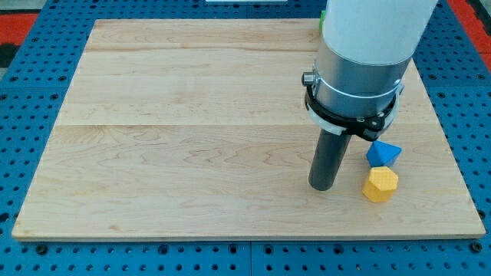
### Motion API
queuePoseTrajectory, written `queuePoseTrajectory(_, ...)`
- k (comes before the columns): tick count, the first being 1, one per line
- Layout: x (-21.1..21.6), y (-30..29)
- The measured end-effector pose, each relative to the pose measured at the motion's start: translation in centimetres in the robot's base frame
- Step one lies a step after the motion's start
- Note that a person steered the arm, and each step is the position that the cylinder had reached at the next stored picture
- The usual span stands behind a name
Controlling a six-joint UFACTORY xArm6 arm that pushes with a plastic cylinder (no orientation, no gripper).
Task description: Push the yellow hexagon to the top left
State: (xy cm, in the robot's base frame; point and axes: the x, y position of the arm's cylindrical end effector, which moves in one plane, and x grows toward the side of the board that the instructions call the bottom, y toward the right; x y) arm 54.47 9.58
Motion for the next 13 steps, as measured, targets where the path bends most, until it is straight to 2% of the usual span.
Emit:
queuePoseTrajectory(2, 4.4, -0.1)
queuePoseTrajectory(3, 4.4, 0.0)
queuePoseTrajectory(4, 4.4, 2.4)
queuePoseTrajectory(5, 4.4, 8.6)
queuePoseTrajectory(6, 4.0, 11.9)
queuePoseTrajectory(8, 0.2, 8.5)
queuePoseTrajectory(10, -0.7, -3.8)
queuePoseTrajectory(11, -3.3, -9.1)
queuePoseTrajectory(12, -4.4, -12.2)
queuePoseTrajectory(13, -4.2, -12.4)
